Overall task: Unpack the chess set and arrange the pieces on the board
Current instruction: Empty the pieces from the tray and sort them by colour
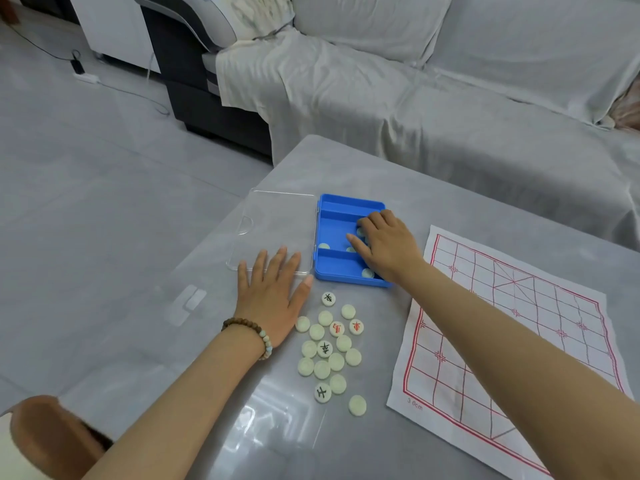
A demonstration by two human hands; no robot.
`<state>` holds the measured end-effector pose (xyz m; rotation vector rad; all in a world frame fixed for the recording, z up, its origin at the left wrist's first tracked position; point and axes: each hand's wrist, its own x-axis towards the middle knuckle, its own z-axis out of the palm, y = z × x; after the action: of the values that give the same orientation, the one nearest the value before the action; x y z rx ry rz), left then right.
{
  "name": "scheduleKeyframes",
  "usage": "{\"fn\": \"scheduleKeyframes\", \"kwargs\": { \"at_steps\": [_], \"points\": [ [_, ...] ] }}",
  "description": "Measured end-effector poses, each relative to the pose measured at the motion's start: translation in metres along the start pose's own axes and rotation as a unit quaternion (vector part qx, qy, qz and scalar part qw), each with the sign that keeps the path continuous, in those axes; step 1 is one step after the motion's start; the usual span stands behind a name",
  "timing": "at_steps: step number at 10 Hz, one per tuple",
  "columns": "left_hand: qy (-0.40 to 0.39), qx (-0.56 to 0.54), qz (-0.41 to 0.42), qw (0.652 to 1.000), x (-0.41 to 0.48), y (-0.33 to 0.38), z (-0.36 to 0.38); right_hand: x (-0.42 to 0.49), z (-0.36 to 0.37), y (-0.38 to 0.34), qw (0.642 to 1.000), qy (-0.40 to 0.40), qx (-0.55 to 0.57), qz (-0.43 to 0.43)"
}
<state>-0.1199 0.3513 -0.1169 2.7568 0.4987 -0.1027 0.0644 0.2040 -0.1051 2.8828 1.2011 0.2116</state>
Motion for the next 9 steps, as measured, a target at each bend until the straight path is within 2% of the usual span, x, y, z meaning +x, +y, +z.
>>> {"fn": "scheduleKeyframes", "kwargs": {
  "at_steps": [1, 2, 5, 6, 7, 9],
  "points": [
    [0.007, 0.006, -0.002, 1.000, 0.001, 0.000, 0.001, 0.001, 0.001, 0.000, 1.000, 0.024, 0.013, -0.014],
    [0.013, 0.015, 0.001, 1.000, 0.001, 0.000, 0.003, 0.005, 0.001, -0.001, 0.999, -0.002, 0.003, -0.040],
    [0.013, 0.025, 0.004, 1.000, 0.001, -0.001, 0.004, 0.012, -0.001, 0.004, 0.992, -0.018, 0.011, -0.122],
    [0.014, 0.027, 0.007, 1.000, 0.001, -0.003, 0.005, 0.014, 0.000, 0.006, 0.993, 0.005, -0.003, -0.115],
    [0.014, 0.030, 0.009, 0.999, 0.001, -0.003, 0.005, 0.013, 0.000, 0.007, 0.995, -0.021, -0.013, -0.101],
    [0.011, 0.033, 0.010, 0.999, 0.002, -0.003, 0.004, 0.015, -0.004, 0.004, 0.990, -0.047, 0.020, -0.135]
  ]
}}
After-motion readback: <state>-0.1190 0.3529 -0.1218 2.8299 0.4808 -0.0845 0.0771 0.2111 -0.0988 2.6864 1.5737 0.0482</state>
